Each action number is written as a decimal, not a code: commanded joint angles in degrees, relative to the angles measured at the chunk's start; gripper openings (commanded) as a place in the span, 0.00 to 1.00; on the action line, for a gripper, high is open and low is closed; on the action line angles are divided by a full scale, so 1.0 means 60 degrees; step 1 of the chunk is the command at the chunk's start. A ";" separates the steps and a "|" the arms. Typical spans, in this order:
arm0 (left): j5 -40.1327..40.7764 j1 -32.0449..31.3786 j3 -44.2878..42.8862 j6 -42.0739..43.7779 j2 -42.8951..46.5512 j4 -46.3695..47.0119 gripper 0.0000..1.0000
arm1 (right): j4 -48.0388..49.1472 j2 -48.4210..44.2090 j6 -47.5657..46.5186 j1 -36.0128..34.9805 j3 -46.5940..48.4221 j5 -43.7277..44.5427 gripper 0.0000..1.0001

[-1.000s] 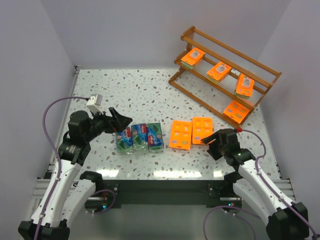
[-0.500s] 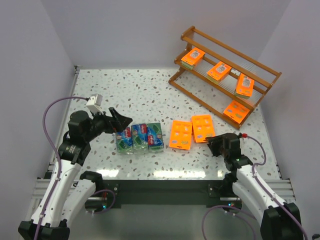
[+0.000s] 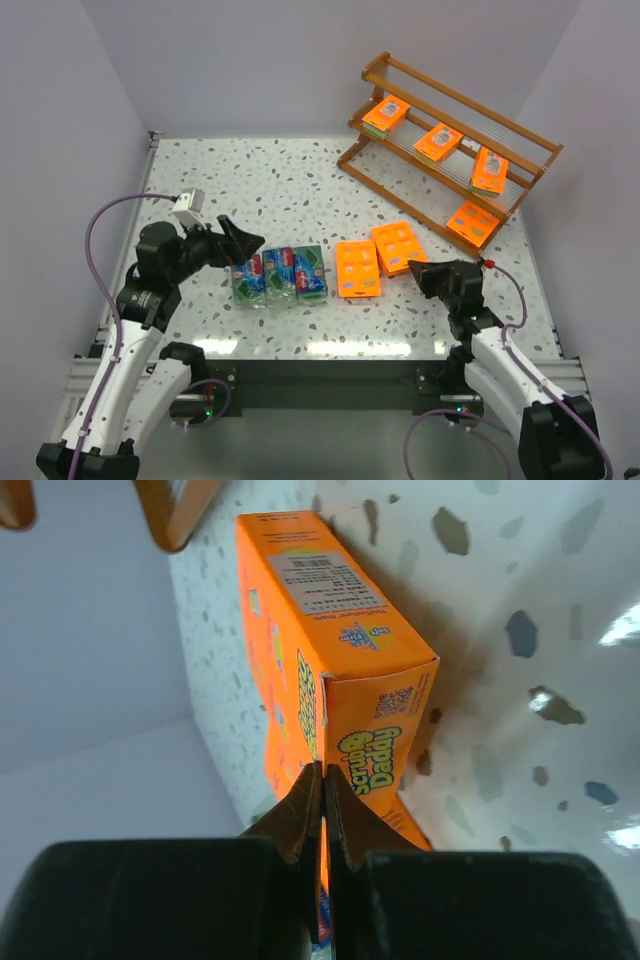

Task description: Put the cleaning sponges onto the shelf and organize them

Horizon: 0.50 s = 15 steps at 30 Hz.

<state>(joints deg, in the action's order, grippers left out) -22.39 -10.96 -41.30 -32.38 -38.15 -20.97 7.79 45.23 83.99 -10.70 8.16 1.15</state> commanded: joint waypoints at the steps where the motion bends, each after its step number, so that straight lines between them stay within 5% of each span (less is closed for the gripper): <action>1: -0.0062 -0.0019 -0.0134 -0.0009 0.0147 0.0038 1.00 | 0.0561 -0.0740 0.0721 0.0040 0.0470 -0.0455 0.00; 5: -0.0062 -0.0019 -0.0061 -0.0023 0.0133 0.0155 1.00 | 0.0766 -0.1021 0.1250 0.0040 0.0690 -0.0221 0.00; 15: -0.0150 -0.0019 -0.0192 0.0152 -0.0101 0.0185 1.00 | 0.4162 0.1190 0.2130 0.0055 0.0924 0.0657 0.00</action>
<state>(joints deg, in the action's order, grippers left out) -22.39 -10.96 -41.30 -32.32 -38.54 -20.88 22.59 50.41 94.37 -10.63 10.35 2.17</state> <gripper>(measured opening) 0.997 0.012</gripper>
